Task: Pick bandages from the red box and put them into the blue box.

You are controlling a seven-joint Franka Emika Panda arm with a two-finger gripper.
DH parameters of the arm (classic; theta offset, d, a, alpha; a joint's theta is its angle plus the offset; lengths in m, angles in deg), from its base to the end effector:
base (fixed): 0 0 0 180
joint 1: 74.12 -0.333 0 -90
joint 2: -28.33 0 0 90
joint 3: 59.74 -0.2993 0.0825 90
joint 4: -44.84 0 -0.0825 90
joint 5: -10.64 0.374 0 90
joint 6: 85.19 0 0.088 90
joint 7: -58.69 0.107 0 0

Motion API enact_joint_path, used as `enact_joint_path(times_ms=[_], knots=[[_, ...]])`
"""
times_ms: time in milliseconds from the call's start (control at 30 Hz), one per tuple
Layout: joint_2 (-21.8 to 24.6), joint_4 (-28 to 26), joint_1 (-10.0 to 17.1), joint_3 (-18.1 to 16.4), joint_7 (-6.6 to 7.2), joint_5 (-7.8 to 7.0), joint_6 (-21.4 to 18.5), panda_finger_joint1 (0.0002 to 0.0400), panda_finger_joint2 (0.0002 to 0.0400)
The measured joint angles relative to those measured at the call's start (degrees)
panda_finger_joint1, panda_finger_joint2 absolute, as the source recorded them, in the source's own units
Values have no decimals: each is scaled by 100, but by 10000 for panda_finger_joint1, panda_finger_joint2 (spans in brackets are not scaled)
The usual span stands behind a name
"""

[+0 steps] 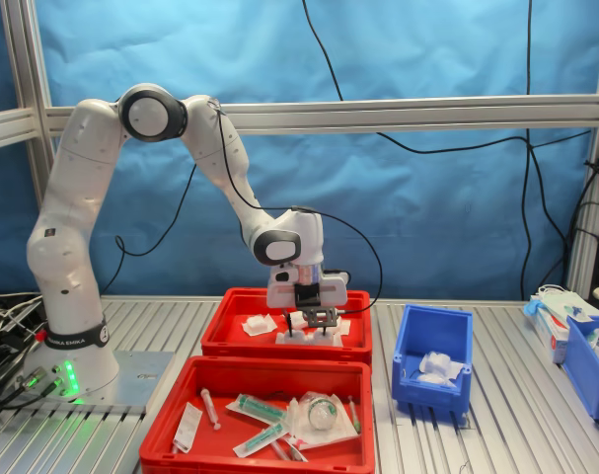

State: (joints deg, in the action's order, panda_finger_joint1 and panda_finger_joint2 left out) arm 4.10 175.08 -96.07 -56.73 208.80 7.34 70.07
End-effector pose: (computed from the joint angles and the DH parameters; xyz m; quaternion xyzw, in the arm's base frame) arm 0.4946 0.1706 0.1646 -0.4390 0.8982 -0.0235 0.0047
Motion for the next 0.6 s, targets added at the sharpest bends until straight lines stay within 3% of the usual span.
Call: enact_joint_path(times_ms=[600], knots=[[111, 164, -20, 66, 0, 0, 145, 400, 400]])
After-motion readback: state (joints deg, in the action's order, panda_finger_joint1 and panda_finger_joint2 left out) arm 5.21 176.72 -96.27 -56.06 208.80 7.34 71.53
